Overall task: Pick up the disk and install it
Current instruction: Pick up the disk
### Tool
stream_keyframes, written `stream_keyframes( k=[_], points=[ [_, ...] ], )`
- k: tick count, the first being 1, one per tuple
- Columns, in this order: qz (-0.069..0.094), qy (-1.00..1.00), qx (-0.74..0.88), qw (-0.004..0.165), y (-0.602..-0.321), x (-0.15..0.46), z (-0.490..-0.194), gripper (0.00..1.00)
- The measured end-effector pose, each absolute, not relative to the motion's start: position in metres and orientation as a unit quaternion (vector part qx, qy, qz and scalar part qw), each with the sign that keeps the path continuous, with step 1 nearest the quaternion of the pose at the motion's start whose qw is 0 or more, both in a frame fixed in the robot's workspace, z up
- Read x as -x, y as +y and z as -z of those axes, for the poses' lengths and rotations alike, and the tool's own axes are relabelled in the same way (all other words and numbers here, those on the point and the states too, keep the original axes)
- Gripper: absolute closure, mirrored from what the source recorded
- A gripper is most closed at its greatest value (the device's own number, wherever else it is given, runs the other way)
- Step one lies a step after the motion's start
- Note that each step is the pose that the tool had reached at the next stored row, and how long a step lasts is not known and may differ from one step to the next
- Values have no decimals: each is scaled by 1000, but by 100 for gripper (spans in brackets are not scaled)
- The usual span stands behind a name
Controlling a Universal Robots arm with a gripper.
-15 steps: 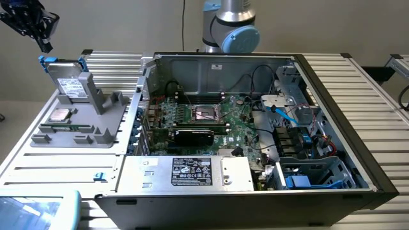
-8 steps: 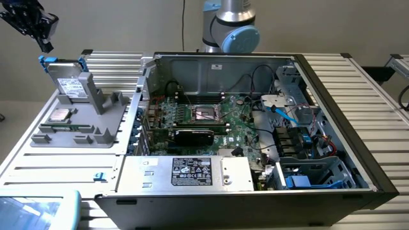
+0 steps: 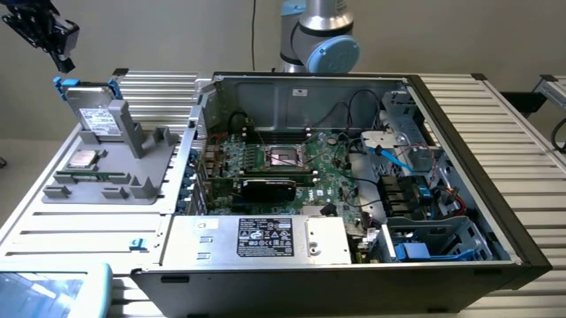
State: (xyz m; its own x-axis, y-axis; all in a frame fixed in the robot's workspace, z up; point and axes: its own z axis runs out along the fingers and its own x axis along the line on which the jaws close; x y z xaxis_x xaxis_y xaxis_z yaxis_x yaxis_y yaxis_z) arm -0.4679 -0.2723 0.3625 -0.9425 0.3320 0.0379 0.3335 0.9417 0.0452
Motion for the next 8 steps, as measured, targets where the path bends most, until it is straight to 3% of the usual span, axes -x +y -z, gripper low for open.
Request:
stream_keyframes(
  k=[8],
  points=[
    [26, -973, 229, 13, -272, 468, -361, 89]
  ],
)
